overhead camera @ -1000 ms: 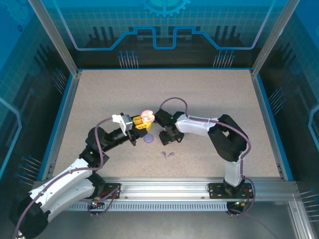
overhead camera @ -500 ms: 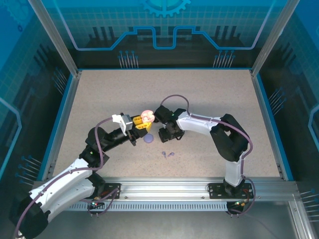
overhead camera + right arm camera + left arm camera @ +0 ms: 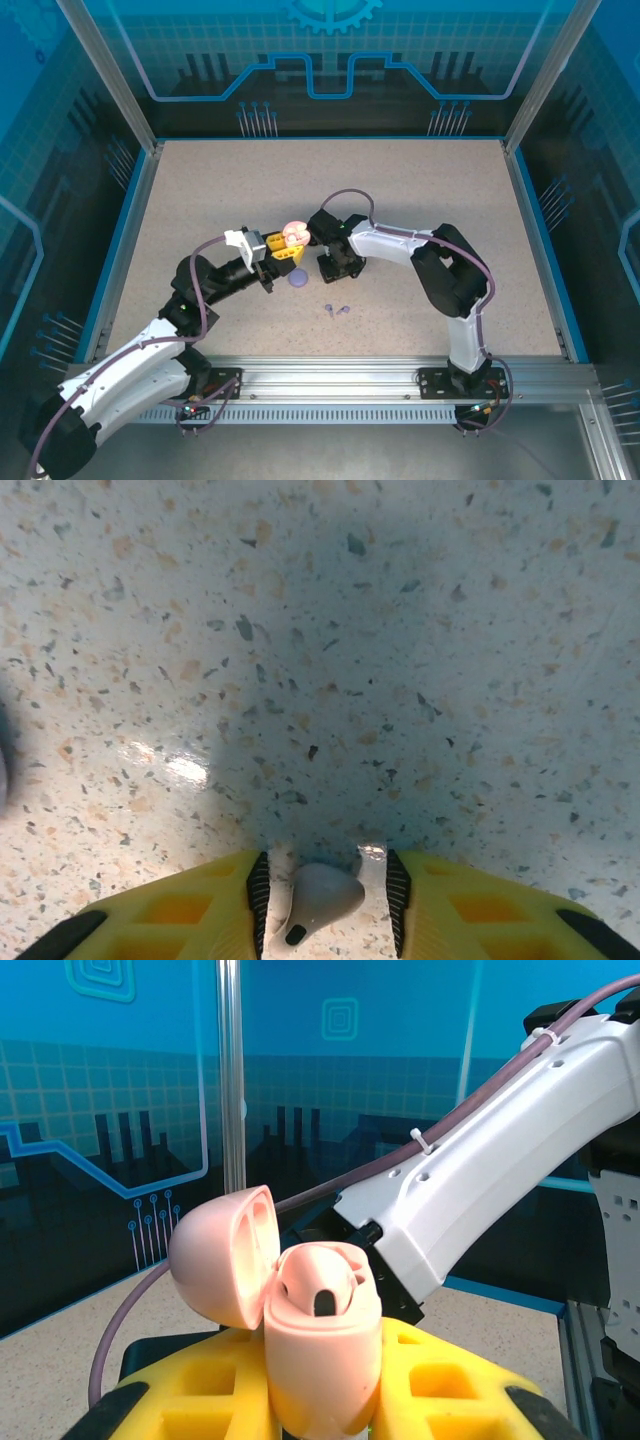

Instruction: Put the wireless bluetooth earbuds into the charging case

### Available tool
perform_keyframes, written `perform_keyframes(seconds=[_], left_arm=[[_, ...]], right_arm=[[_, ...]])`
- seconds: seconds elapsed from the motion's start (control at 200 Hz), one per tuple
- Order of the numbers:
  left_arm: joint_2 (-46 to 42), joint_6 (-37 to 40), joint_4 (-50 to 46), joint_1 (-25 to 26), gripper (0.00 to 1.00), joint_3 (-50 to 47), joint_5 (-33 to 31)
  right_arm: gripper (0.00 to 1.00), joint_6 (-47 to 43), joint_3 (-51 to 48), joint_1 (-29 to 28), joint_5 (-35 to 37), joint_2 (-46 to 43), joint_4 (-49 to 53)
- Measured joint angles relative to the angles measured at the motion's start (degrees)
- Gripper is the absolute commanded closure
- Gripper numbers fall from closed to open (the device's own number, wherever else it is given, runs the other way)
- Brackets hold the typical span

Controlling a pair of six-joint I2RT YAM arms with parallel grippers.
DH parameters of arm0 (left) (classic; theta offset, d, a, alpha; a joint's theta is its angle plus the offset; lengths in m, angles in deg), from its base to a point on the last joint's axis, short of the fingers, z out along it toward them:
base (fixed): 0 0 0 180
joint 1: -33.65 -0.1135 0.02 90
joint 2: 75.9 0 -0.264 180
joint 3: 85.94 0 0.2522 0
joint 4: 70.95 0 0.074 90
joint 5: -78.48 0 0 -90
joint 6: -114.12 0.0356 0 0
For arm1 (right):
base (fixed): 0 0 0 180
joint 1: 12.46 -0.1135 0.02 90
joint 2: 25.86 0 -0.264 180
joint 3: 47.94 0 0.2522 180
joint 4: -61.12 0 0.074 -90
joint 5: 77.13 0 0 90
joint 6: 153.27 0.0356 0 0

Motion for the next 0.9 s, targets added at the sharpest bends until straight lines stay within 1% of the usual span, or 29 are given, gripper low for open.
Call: perform_keyframes(seconds=[0.57,0.815,0.901], left_arm=[[-0.4,0.0,-0.3,0.0,0.95,-0.4,0.0],[-0.4,0.0,-0.5,0.0,0.95,-0.4,0.0],[-0.4,0.0,-0.5,0.0,0.95,-0.4,0.0]], right_arm=[[0.75,-0.2,1.0,0.0,0.2,0.8,1.4],[0.75,-0.5,0.9,0.0,-0.5,0.5,1.3],[0.76,-1.2,0.0,0.0,-1.3,-1.0,0.8]])
